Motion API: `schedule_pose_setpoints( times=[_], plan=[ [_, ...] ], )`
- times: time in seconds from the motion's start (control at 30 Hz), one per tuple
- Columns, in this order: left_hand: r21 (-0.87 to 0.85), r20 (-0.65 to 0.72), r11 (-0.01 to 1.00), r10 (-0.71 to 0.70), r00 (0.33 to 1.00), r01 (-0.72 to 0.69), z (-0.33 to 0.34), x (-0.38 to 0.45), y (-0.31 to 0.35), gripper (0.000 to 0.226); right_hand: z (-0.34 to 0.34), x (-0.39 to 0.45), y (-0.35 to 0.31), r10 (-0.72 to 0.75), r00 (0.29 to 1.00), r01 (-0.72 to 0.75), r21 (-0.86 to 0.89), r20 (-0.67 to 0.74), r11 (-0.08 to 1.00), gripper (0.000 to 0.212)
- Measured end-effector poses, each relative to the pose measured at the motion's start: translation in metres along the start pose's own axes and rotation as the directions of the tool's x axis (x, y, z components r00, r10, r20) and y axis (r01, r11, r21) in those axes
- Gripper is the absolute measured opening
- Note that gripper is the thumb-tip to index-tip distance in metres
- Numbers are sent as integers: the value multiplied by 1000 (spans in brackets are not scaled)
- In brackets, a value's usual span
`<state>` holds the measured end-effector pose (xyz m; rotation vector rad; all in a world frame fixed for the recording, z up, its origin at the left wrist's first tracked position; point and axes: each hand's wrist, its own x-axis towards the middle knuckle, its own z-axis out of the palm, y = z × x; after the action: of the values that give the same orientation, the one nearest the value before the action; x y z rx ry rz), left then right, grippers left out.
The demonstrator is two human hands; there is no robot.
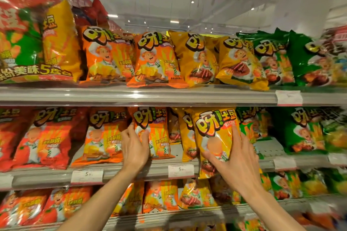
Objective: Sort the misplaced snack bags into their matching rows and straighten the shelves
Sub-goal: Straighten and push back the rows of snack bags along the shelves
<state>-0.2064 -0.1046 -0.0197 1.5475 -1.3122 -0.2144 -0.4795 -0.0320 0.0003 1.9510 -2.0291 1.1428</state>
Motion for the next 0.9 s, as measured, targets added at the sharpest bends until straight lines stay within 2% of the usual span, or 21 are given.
schedule_pose_setpoints(
  times=[0.17,0.27,0.33,0.37,0.43,0.5,0.63,0.73,0.8,0.9],
  plan=[
    [124,27,992,17,999,-20,7,1,-5,65,1,6,12,-31,999,26,107,39,994,117],
    [51,-81,997,64,995,-60,2,-12,2,62,0,10,20,-34,995,17,179,92,984,116],
    [38,-173,985,174,969,-170,-1,-26,10,49,0,12,24,-26,992,-2,220,124,976,117],
    [32,-176,973,231,957,-229,-1,-33,15,40,0,13,25,-19,990,-15,238,138,971,117],
    [-37,-60,961,271,961,-273,2,-46,30,24,-1,14,26,-10,987,-35,276,161,961,117],
    [-127,135,962,257,957,-241,8,-54,46,19,-3,14,25,-12,983,-46,308,185,950,117],
    [-255,415,959,227,881,-127,23,-58,69,33,-5,12,17,-53,981,-18,359,187,933,117],
    [-311,481,950,172,860,-17,29,-61,75,39,-9,11,11,-71,977,-4,347,202,938,117],
    [-414,495,903,118,861,115,28,-64,79,36,-14,10,8,-78,970,-7,347,231,938,114],
    [-464,501,868,89,861,180,24,-65,83,37,-20,8,1,-114,954,1,379,276,925,96]
  ],
)
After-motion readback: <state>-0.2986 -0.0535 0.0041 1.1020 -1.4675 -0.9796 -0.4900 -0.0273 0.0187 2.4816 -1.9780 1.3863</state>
